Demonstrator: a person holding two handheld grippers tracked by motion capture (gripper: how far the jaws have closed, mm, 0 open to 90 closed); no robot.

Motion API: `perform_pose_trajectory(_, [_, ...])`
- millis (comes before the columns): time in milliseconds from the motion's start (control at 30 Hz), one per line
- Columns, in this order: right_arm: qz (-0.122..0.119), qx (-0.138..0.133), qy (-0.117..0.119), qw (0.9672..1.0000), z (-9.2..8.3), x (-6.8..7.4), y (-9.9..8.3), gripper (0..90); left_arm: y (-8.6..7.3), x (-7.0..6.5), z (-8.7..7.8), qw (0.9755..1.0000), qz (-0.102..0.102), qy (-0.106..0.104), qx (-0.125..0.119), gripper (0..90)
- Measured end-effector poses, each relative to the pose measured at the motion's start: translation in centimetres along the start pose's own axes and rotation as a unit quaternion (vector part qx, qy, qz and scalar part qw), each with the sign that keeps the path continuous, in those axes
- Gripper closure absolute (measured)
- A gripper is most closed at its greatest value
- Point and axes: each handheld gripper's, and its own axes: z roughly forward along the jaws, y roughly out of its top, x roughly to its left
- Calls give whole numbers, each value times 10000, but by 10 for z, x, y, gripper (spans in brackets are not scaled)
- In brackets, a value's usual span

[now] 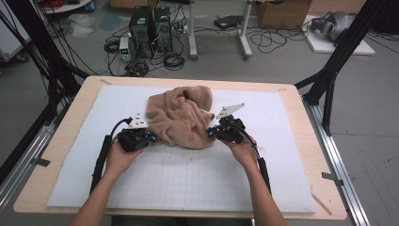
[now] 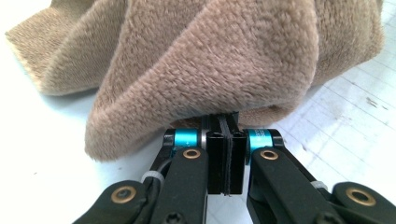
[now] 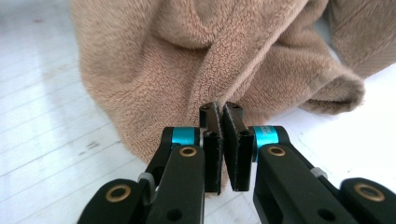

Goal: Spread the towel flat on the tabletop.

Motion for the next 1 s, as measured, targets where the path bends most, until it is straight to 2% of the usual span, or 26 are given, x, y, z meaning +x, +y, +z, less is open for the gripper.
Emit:
perform_pose_trajectory(67, [-66,-39,15,10000,-8,3,-2,865,0,-3,-6,10000,31,-16,-51,896])
perform_pose_trajectory(200, [-158,-56,-35,9999,-24,13,-7,865,3,-16,-23,9996,249,-41,-162,897])
perform_pose_trajectory(300, [-238,-136,-66,9996,-39,21,-11,865,3,-23,-37,9990,339,-42,-277,897])
perform_pose_trajectory(467, [-311,-170,-42,9994,-57,37,-22,864,-2,-35,-57,9979,507,-36,-402,897])
perform_pose_trajectory(633, [-332,-135,-78,9993,-68,50,-38,864,-13,-40,-62,9978,549,-51,-365,897])
perform_pose_trajectory(767, [-340,-27,-89,9994,-76,58,-52,863,-18,-38,-55,9980,547,-151,-282,894])
perform_pose_trajectory(800, [-356,-14,-117,9993,-77,59,-55,861,-18,-37,-51,9982,518,-146,-250,858])
perform_pose_trajectory(833, [-333,-3,-95,9994,-78,59,-57,858,-18,-36,-48,9984,491,-160,-219,773])
perform_pose_trajectory(867, [-332,5,-88,9994,-78,59,-58,847,-18,-35,-43,9986,464,-216,-167,732])
perform_pose_trajectory(900, [-312,34,-89,9995,-78,58,-60,811,-18,-34,-39,9986,452,-242,-139,687])
perform_pose_trajectory(1000, [-267,-106,-95,9995,-76,53,-56,698,-18,-30,-23,9988,398,-262,137,519])
